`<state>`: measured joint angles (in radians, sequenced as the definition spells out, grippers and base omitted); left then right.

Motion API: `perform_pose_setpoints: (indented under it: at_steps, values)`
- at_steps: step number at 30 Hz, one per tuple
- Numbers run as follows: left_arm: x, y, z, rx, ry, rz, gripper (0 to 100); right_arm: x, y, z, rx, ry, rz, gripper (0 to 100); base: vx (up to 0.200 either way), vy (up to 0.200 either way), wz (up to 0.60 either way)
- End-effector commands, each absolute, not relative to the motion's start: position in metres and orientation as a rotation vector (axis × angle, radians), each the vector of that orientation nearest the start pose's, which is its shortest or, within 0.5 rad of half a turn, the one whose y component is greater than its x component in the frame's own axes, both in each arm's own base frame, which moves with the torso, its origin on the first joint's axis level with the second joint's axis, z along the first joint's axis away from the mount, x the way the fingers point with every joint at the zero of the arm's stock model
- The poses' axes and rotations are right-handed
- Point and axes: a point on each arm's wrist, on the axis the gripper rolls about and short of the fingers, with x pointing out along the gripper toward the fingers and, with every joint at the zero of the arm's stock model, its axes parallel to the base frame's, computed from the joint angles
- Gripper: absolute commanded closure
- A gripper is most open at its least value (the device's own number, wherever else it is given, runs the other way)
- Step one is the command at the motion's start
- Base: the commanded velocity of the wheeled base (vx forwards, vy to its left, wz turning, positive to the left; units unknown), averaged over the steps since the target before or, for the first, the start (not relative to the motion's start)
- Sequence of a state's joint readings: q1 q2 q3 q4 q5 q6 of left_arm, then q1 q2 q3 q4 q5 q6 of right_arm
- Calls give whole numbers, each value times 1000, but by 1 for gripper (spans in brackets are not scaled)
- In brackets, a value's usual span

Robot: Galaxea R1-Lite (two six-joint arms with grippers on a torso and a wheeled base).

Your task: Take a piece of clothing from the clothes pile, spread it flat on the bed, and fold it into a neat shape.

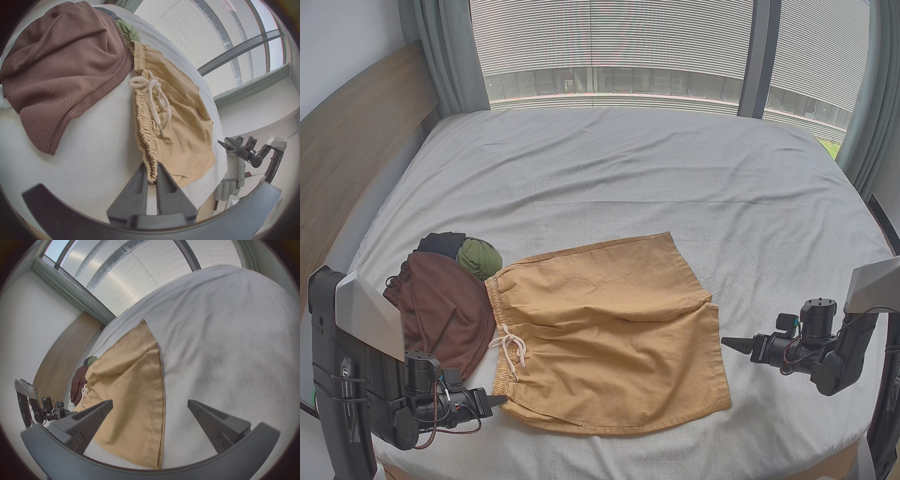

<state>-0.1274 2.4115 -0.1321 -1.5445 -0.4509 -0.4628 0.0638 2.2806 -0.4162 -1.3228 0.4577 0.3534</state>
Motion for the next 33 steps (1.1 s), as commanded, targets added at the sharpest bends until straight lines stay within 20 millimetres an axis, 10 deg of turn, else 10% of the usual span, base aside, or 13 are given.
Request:
perform_pose_setpoints:
  at_steps: [1, 33]
  values:
    - [238, -40, -50, -549, 856, -373, 100, 288, 35, -19, 448, 703, 415, 0, 0, 0, 0]
    - [238, -40, -50, -542, 856, -376, 100, 248, 66, -54, 429, 981, 474, 0, 0, 0, 0]
